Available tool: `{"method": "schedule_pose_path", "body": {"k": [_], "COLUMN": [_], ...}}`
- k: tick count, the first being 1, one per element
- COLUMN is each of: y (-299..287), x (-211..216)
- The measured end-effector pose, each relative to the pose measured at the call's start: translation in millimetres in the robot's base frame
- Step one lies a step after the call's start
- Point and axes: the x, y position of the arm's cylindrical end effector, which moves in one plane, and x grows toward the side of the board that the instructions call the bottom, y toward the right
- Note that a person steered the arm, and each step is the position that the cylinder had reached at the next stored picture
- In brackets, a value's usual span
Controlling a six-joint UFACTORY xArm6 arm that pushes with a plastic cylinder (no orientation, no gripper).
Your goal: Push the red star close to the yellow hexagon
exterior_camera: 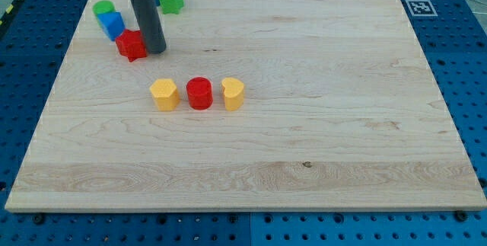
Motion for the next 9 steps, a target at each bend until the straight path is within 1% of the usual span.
{"method": "schedule_pose_path", "body": {"k": [1, 2, 3, 6, 8, 9], "y": [3.1, -27.9, -61.3, -57.4, -49.0, -43.2], "x": [-40.5, -43.3, -41.5, 12.1, -3.7, 8.4]}}
